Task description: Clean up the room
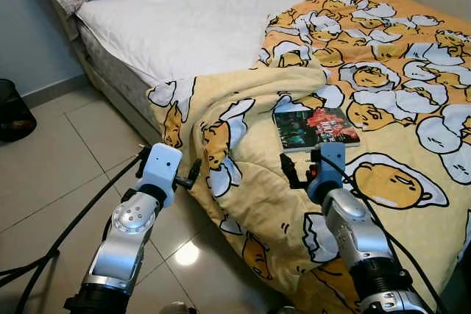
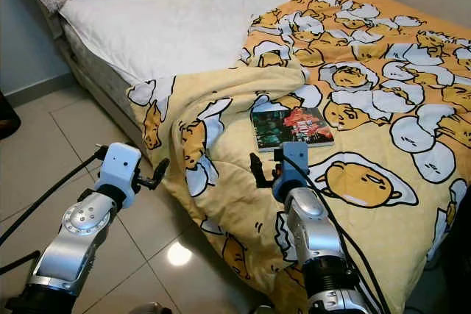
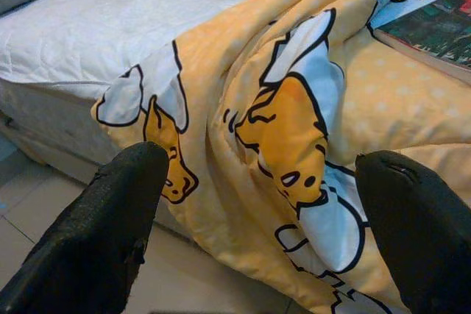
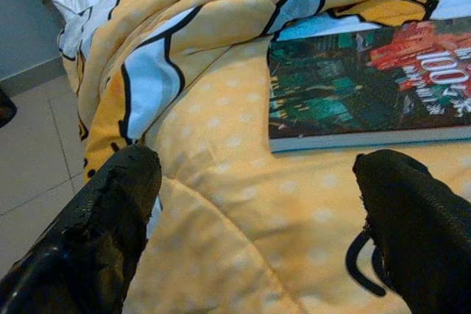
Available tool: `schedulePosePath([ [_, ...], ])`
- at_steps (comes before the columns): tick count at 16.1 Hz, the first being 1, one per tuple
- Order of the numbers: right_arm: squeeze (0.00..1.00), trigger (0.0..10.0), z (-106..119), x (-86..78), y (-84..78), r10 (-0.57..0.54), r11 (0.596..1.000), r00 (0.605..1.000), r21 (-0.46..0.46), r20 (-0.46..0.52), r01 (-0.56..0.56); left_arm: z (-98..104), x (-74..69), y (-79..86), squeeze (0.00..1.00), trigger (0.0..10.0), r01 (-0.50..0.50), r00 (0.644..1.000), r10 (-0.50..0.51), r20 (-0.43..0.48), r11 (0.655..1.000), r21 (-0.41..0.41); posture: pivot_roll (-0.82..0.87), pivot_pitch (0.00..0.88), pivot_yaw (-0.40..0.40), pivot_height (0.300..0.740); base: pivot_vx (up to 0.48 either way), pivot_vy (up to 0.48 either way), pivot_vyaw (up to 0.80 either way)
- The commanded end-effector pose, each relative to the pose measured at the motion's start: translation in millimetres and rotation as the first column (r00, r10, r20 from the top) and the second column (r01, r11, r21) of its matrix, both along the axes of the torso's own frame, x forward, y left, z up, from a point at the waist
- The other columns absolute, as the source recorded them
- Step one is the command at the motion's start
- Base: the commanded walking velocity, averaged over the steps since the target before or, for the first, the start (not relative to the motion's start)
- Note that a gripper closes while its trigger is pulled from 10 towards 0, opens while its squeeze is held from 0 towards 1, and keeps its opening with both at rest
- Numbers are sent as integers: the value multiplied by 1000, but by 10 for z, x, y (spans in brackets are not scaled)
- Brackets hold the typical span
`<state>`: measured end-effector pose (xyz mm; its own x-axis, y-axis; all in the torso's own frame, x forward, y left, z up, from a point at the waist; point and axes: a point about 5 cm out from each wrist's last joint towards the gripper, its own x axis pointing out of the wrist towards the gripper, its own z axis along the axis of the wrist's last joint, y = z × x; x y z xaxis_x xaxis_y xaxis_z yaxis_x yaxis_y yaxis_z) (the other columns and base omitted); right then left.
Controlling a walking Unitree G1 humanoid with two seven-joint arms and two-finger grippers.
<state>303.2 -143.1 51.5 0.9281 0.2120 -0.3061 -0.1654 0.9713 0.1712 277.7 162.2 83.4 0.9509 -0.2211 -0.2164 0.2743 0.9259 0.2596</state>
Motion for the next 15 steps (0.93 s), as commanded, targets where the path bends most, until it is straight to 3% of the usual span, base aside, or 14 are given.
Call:
schedulePosePath([
  [1,0,10000,-12,-1,-13,-16,1000,1000,19,-17,17,-16,-6,-17,0,10000,23,1000,-23,-13,1000,8,-11,0,-7,740,0,0,0],
  [7,0,10000,23,14,-13,-9,999,1000,31,-7,9,22,-2,-4,0,10000,29,1000,-29,-3,999,-35,-11,0,-7,740,0,0,0],
  [15,0,10000,33,17,-5,-1,999,1000,38,-5,1,34,9,13,0,10000,20,1000,-20,1,999,-43,-10,0,-6,740,282,0,-159],
])
